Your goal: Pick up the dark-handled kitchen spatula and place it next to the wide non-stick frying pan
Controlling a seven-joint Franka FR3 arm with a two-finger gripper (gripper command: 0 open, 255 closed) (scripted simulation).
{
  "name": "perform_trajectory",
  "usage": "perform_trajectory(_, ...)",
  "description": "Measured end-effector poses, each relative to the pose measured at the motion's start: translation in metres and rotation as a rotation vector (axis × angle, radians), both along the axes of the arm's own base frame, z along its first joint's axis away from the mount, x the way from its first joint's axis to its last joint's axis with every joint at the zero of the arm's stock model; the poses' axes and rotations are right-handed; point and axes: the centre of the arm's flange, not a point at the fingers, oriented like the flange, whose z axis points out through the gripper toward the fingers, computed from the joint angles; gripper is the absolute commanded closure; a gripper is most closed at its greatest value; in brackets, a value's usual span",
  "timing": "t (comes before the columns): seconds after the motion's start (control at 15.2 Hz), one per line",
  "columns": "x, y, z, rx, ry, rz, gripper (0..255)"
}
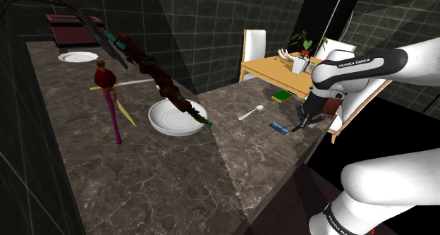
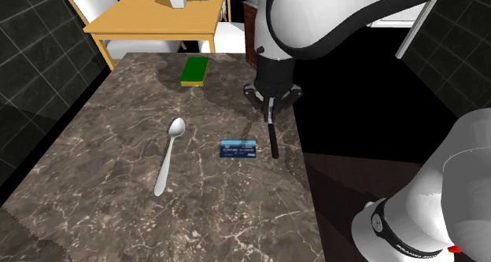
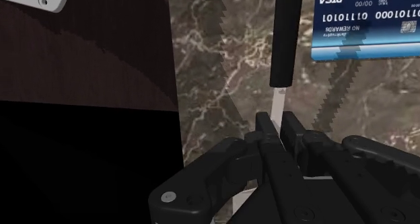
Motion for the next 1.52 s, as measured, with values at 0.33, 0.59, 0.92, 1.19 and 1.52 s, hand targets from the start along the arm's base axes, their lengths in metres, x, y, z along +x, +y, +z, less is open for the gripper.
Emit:
perform_trajectory(0.33, -0.001, 0.000, 0.027, 0.000, 0.000, 0.000, 255)
perform_trajectory(0.59, 0.000, 0.002, 0.048, 0.000, 0.000, 0.000, 255)
perform_trajectory(0.92, -0.001, 0.001, 0.074, 0.000, 0.000, 0.000, 255)
perform_trajectory(1.19, -0.001, 0.001, 0.093, 0.000, 0.000, 0.000, 255)
perform_trajectory(1.52, 0.011, 0.051, 0.098, 0.000, 0.000, 0.001, 255)
